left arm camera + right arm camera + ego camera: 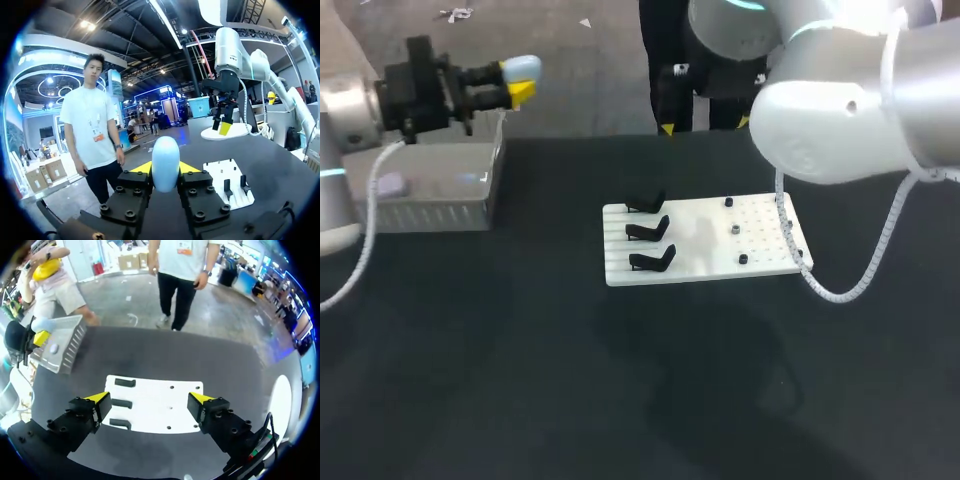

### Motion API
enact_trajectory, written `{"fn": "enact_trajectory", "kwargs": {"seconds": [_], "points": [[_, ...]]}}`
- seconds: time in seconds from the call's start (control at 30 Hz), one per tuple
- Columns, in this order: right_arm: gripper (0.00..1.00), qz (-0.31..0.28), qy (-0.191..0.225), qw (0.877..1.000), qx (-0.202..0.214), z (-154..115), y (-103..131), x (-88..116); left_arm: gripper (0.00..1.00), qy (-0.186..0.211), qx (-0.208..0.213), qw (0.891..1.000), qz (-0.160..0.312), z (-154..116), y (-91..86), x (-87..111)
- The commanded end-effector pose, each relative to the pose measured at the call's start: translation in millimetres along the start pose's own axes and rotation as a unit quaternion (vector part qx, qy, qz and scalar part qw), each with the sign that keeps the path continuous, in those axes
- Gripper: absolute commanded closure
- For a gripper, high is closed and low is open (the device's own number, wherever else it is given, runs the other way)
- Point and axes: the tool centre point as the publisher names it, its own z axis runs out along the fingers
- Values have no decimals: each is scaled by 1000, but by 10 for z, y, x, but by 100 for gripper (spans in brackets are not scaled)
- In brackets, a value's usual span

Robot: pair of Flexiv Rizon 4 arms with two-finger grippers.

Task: Pick up each earbud case from the left stands, insert the matching earbuds, close the lid, and place the case in the box.

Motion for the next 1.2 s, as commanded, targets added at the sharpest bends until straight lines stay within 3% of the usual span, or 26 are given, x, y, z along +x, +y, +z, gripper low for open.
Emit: {"fn": "enact_trajectory", "kwargs": {"seconds": [0.03, 0.43, 0.57, 0.7, 0.73, 0.87, 0.97, 1.07, 1.2], "points": [[0, -2, 1, 1000, -6, 42, 16, 71, 100, -5, -83, 997, -2, -620, -12, 137], [0, 5, 16, 1000, -18, 86, 42, 232, 100, 55, -118, 989, -69, -1010, 164, 919], [0, -25, 15, 997, -70, 41, 55, 261, 97, 78, -124, 985, -90, -1043, 179, 1068], [0, -50, 3, 995, -82, -33, 21, 303, 8, 86, -129, 982, -105, -1094, 221, 1191], [0, -53, -1, 995, -80, -41, 5, 310, 0, 87, -129, 982, -106, -1089, 218, 1196], [0, -84, -7, 990, -111, -112, -8, 335, 0, 86, -142, 979, -119, -1088, 202, 1216], [0, -120, -15, 984, -133, -214, 14, 356, 0, 85, -143, 979, -116, -1059, 101, 1088], [0, -162, -32, 975, -152, -328, 9, 388, 0, 89, -128, 982, -110, -937, -139, 820], [0, -198, -55, 963, -174, -411, -19, 429, 0, 96, -116, 981, -119, -815, -469, 652]]}}
